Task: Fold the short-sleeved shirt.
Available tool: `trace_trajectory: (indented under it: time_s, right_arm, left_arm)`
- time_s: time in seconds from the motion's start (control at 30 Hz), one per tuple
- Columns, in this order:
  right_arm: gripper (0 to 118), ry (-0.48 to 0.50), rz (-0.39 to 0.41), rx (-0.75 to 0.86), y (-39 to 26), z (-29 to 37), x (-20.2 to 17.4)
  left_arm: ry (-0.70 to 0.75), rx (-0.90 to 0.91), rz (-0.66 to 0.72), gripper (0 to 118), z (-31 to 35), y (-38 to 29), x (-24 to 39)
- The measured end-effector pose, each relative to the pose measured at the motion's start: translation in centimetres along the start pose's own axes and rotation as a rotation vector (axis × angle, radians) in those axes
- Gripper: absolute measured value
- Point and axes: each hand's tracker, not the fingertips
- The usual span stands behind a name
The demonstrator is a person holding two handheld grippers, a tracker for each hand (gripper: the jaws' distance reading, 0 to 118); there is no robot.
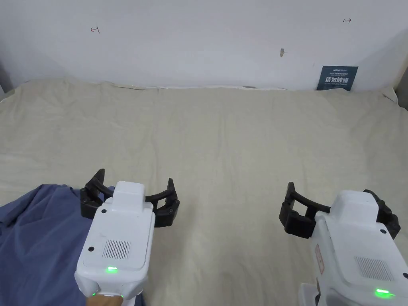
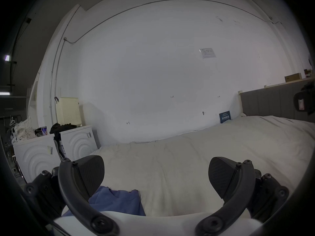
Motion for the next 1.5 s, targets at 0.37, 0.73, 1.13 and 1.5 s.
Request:
trace_trajectory:
  time_s: [0.37, 0.73, 1.13, 1.5]
  right_arm:
    - [118, 0.005, 0.03, 0.005, 0.0, 0.2, -0.3]
    - [118, 0.016, 0.035, 0.009, 0.3, 0.4, -0.5]
    - [118, 0.016, 0.047, 0.016, 0.7, 0.7, -0.4]
    - [1, -0.006, 0.045, -0.017, 1.3, 1.1, -0.1]
  left_arm:
    - [0.008, -0.006, 0.082, 118, -0.3, -0.1, -1.0]
    - [0.01, 0.005, 0.091, 118, 0.3, 0.2, -0.9]
    - [0.027, -0.007, 0.116, 117, 0.2, 0.4, -1.3]
    - [-0.071, -0.057, 0.156, 0, 0.7, 1.3, -1.0]
